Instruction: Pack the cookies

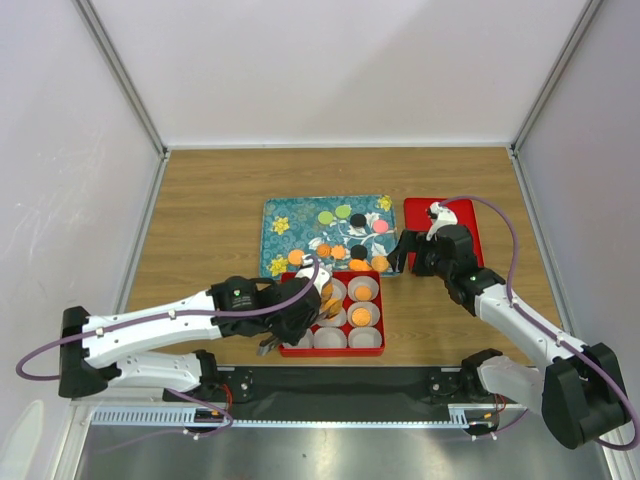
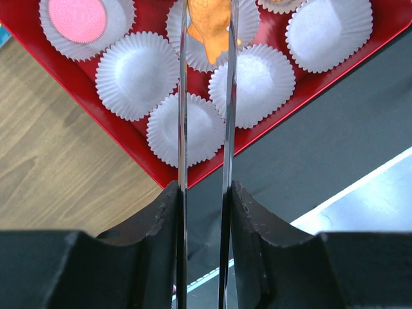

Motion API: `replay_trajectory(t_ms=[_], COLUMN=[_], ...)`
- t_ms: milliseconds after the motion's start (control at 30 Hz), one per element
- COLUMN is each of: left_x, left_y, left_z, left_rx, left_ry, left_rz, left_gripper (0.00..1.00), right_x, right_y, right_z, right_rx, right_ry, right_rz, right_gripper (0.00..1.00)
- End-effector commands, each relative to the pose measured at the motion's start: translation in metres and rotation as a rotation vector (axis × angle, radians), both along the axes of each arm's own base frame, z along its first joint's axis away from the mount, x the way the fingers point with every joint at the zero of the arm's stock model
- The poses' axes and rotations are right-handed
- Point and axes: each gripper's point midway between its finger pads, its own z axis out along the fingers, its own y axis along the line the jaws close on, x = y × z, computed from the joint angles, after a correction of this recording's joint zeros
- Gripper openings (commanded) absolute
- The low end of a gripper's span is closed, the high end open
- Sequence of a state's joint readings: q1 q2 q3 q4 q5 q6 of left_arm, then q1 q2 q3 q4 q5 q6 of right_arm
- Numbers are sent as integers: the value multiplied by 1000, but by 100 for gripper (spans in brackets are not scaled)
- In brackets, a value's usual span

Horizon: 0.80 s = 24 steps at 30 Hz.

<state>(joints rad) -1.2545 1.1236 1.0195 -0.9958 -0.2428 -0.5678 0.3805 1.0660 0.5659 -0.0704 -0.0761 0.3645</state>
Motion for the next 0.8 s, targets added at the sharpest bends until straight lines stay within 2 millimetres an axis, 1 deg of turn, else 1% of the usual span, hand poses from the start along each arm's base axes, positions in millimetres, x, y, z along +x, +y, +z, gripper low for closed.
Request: replay_trajectory(t_ms=[0,300,767], left_x=[3,0,-3], left_y=[-8,-7,-4], left_z=[4,0,-3], left_rx=[-53,-46,-32], left_ry=[-18,-5,2], left_rz=[33,26,18], left_gripper=[36,40,43], right_x=[9,9,8], right_y=[2,4,4], right_z=[16,16,15], right_rx=[1,1,-1], right_ry=[-57,-55,-56], right_rz=[1,5,7], right_gripper=[100,100,100])
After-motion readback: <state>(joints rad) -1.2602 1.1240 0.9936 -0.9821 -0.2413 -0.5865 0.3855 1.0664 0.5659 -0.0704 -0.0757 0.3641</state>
